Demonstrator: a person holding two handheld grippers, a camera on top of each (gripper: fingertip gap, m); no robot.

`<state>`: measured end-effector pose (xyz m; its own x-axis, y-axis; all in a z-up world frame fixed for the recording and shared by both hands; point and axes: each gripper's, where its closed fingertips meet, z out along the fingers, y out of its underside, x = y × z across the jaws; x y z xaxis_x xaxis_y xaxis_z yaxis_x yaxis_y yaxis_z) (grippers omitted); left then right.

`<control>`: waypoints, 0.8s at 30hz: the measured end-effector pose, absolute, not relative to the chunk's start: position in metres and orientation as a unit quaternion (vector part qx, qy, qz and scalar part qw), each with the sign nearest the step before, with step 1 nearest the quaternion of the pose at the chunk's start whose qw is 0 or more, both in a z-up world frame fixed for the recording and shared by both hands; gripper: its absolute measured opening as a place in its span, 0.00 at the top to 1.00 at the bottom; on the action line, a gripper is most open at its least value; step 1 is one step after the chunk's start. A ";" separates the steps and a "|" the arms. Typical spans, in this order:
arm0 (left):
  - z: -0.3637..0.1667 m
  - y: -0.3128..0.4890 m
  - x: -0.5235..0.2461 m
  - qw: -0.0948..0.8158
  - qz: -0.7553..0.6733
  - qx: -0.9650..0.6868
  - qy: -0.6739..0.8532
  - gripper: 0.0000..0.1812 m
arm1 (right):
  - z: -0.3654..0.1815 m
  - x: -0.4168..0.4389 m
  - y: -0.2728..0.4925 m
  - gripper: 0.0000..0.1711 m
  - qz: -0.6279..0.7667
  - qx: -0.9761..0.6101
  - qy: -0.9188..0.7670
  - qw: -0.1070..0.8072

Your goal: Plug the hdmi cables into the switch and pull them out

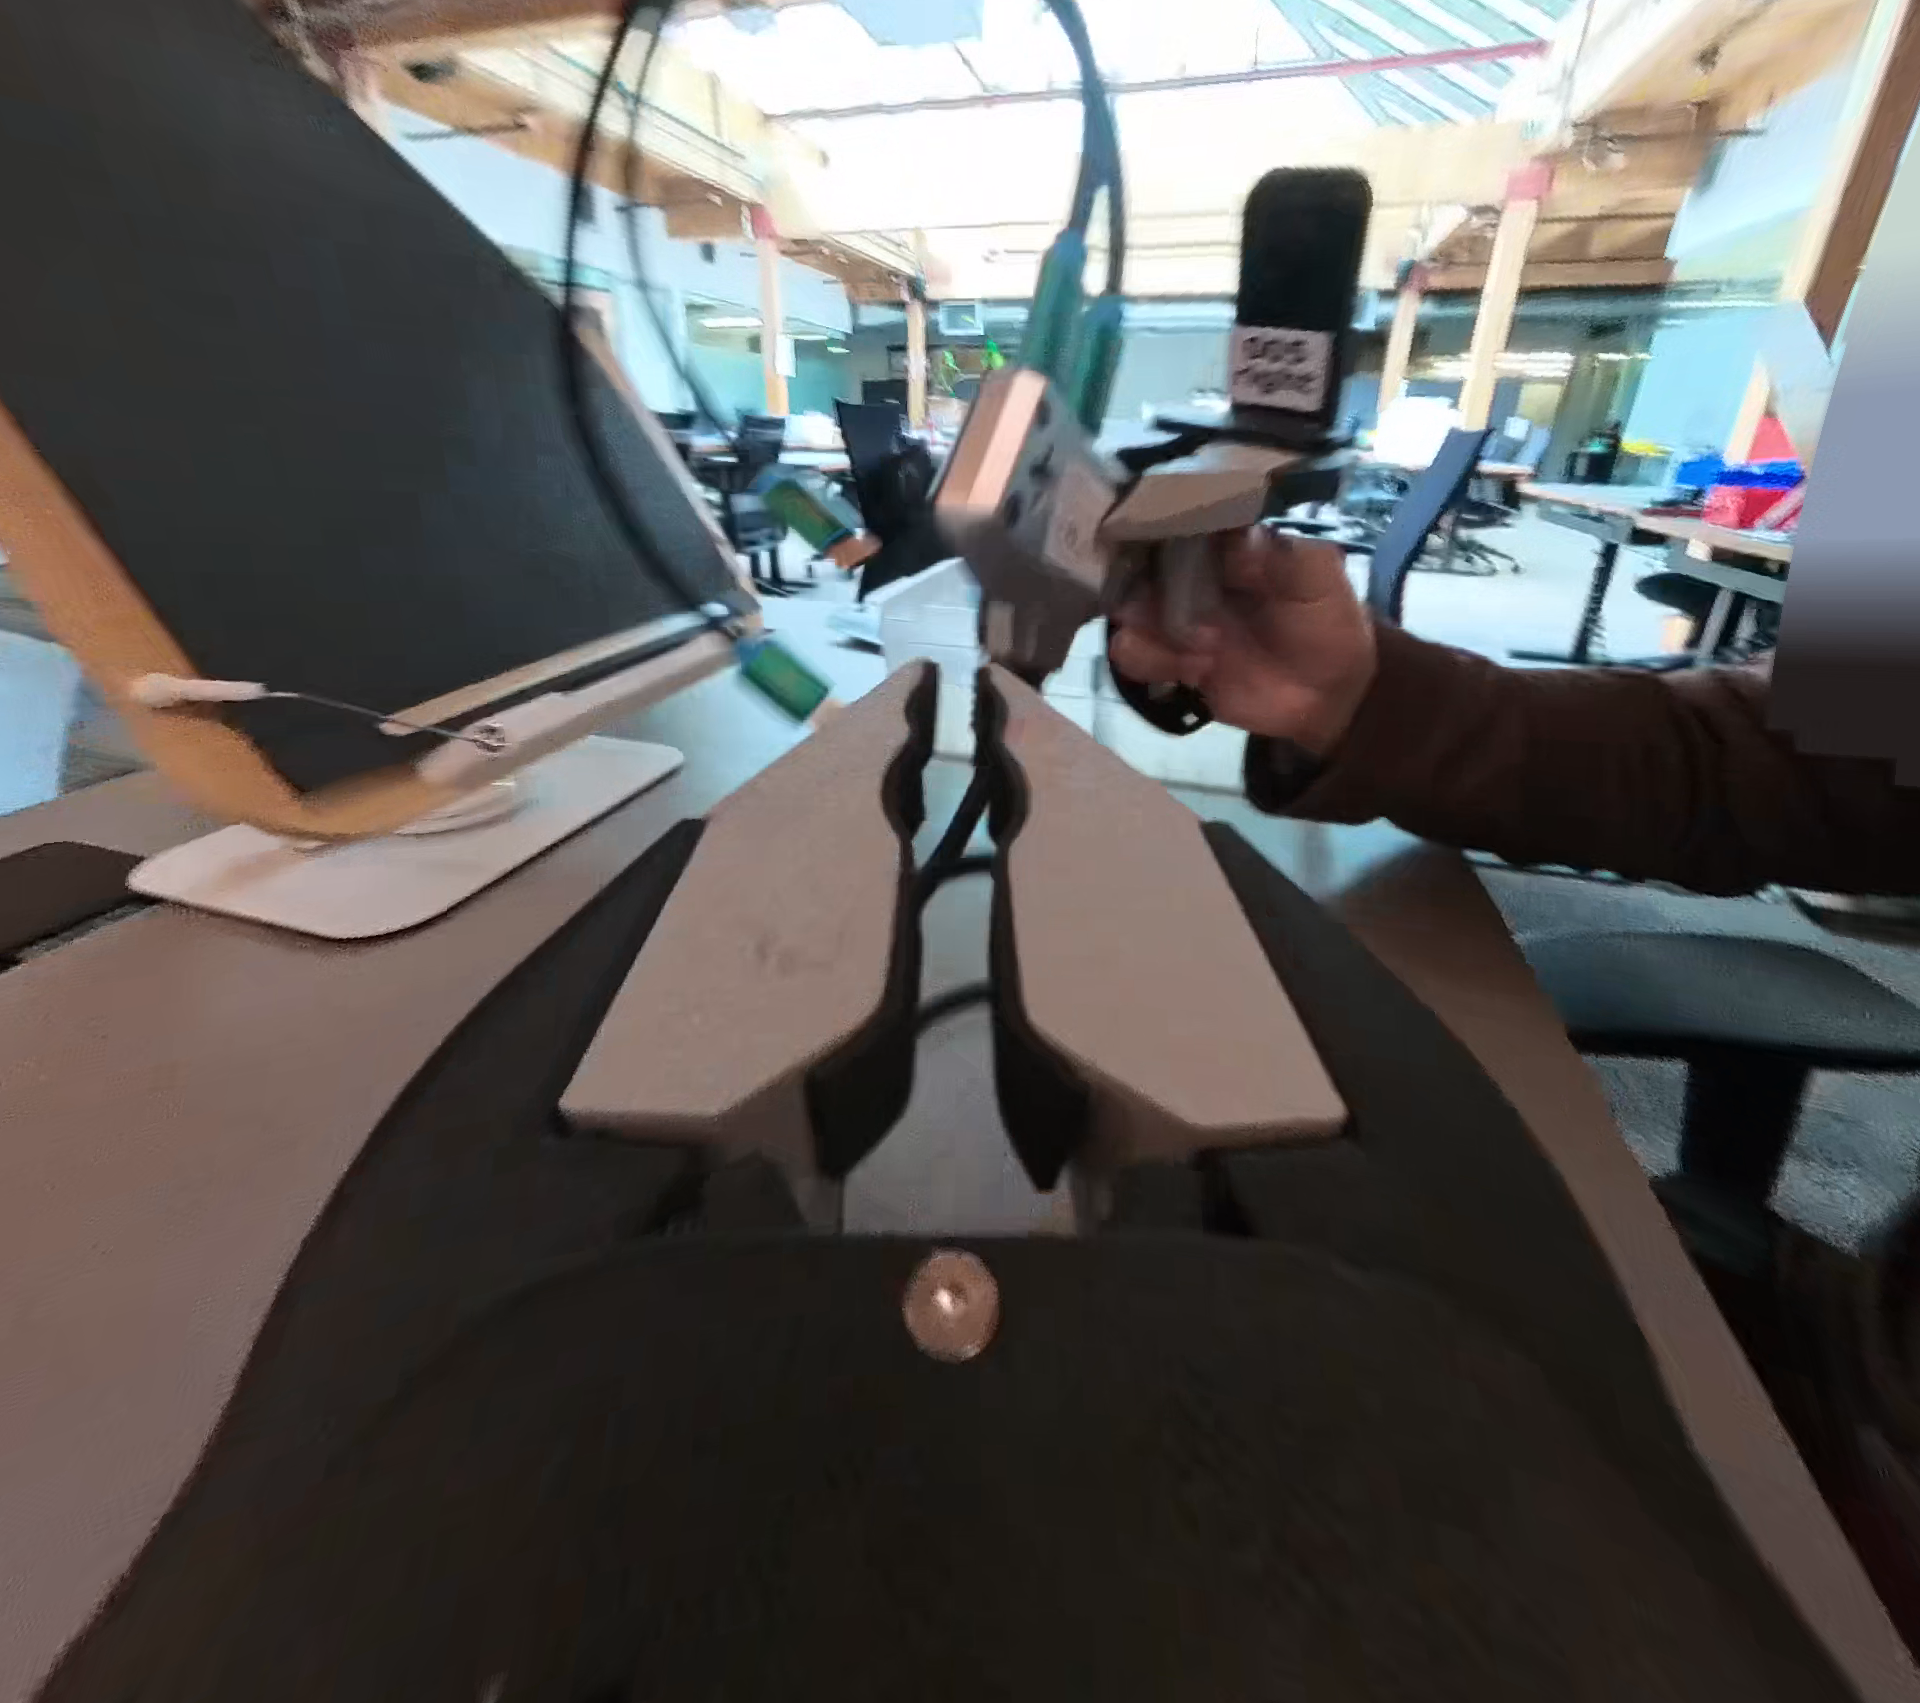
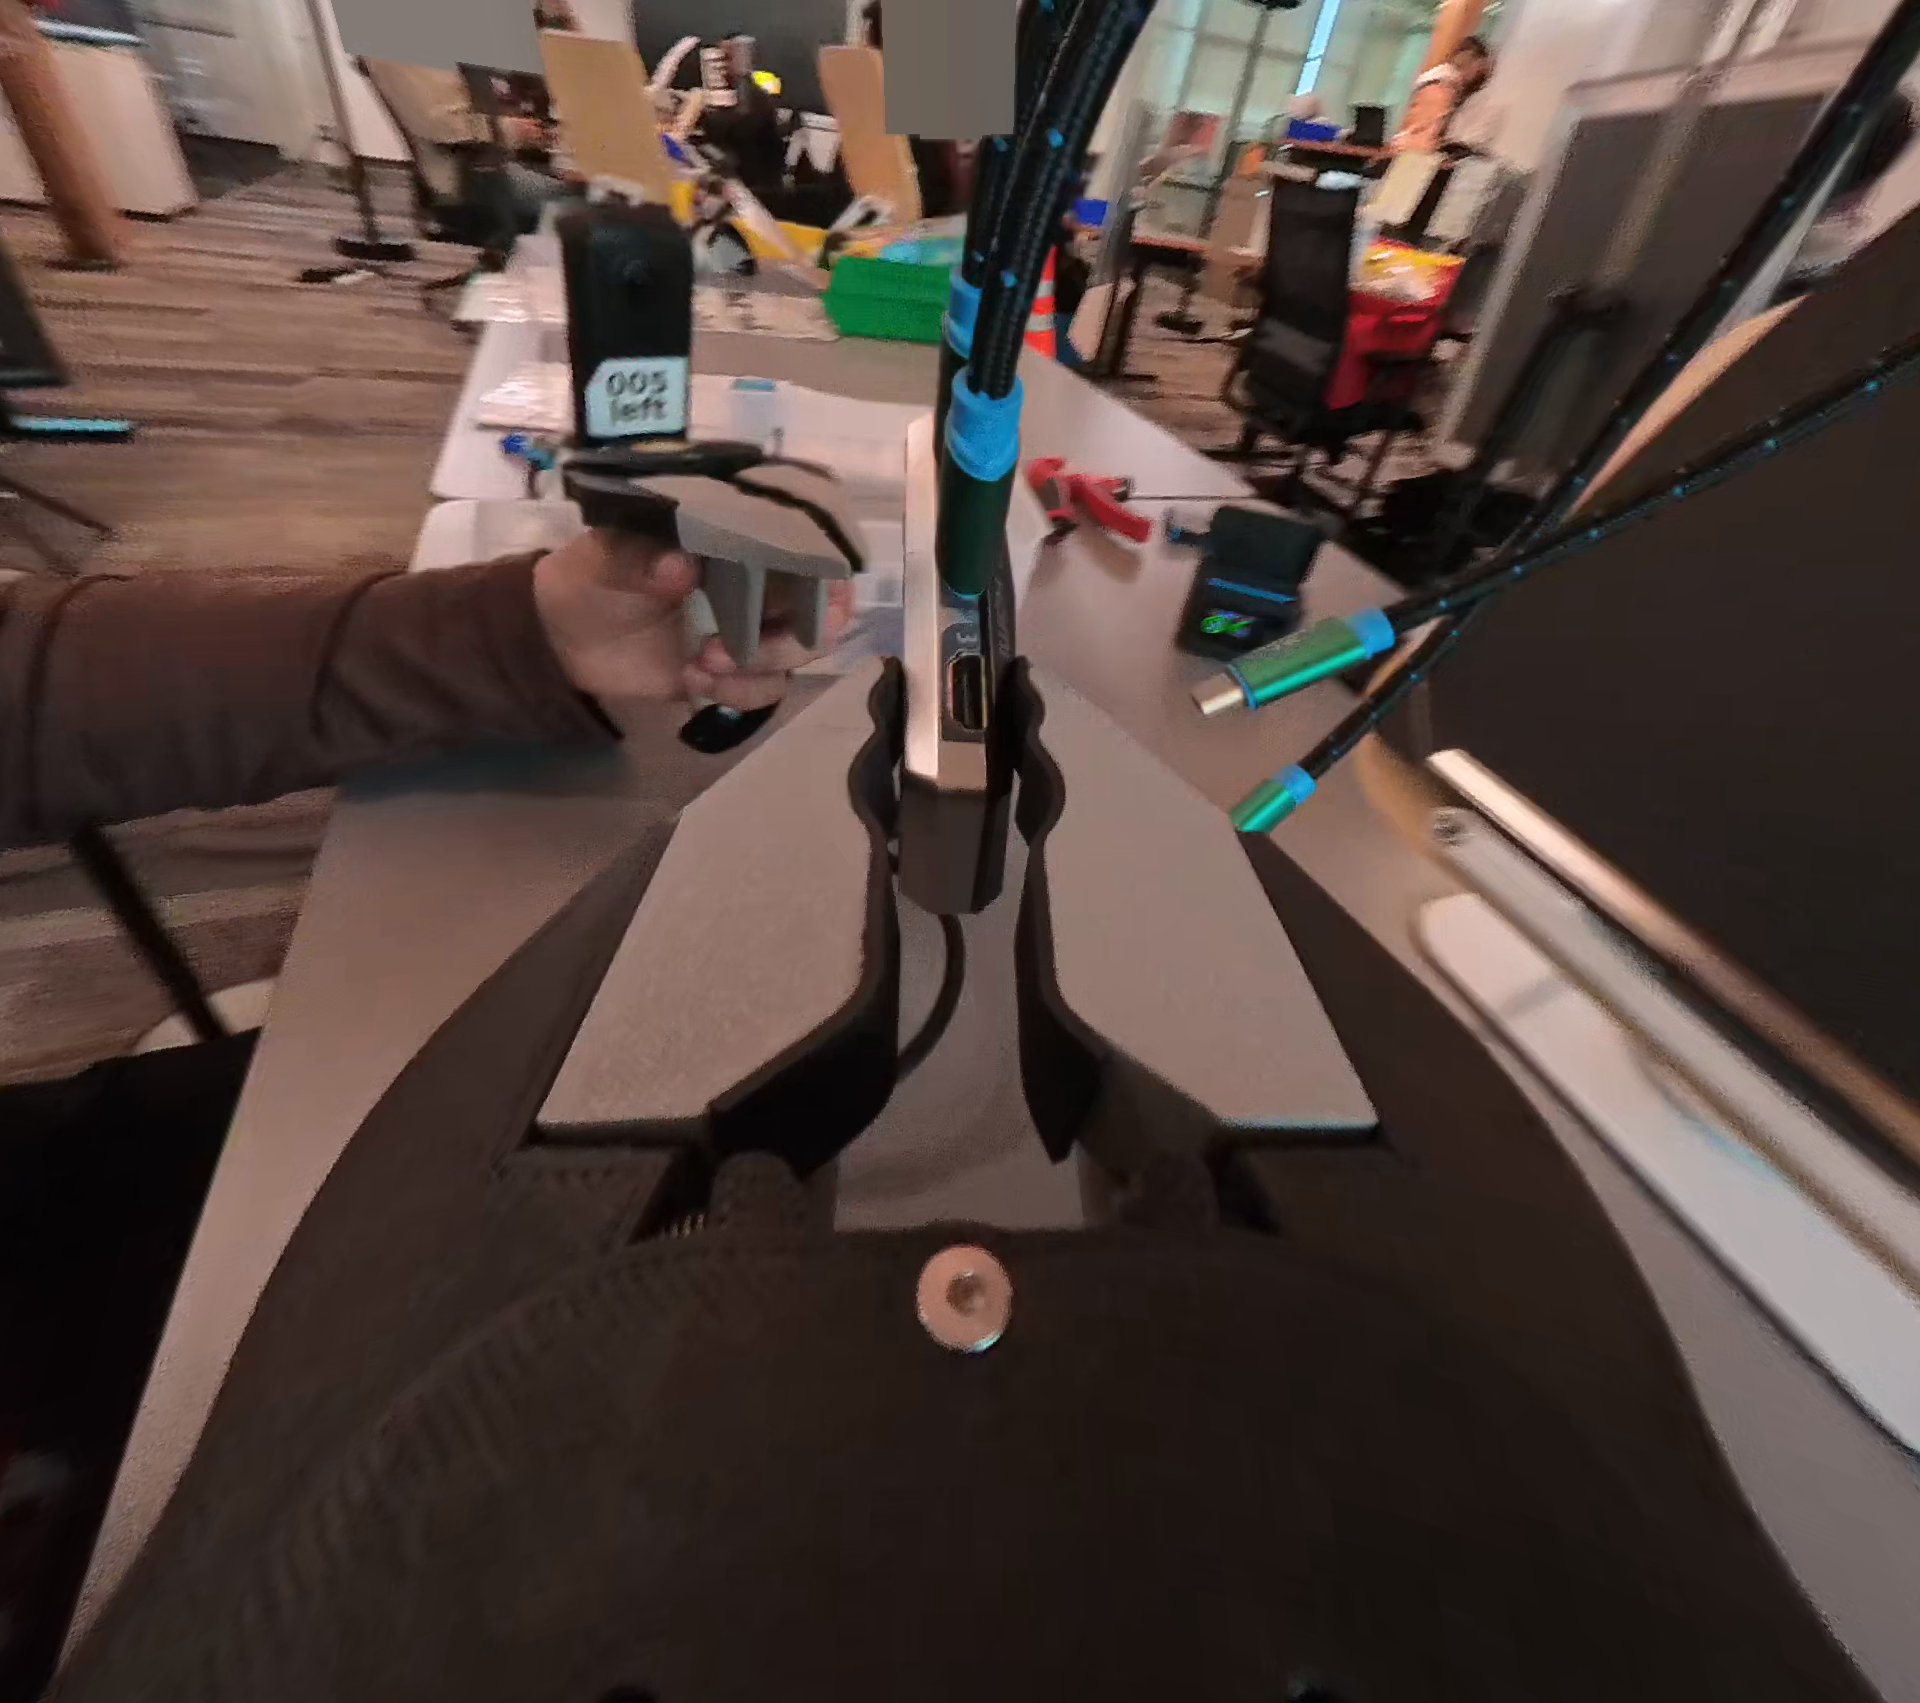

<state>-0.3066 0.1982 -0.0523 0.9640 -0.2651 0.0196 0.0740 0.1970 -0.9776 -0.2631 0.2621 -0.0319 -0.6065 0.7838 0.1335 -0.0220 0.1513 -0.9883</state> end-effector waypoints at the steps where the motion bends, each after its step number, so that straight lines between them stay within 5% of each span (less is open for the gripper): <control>1: -0.051 0.197 -0.316 0.775 -0.095 -0.622 0.059 1.00 | -0.019 -0.259 0.270 0.91 0.578 -0.285 -0.673 0.364; 14: -0.104 0.219 -0.314 0.692 -0.024 -0.715 0.096 1.00 | 0.157 -0.187 0.410 0.90 0.388 -0.318 -0.607 0.616; 24: -0.098 0.220 -0.328 0.699 0.011 -0.712 0.066 1.00 | 0.156 -0.137 0.517 0.90 0.317 -0.400 -0.576 0.638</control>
<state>-0.3282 0.2195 -0.0983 0.9910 -0.0797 -0.1079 -0.1094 -0.0153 -0.9939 -0.1374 0.5166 0.1563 0.1351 0.8660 0.4814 0.0561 0.4784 -0.8764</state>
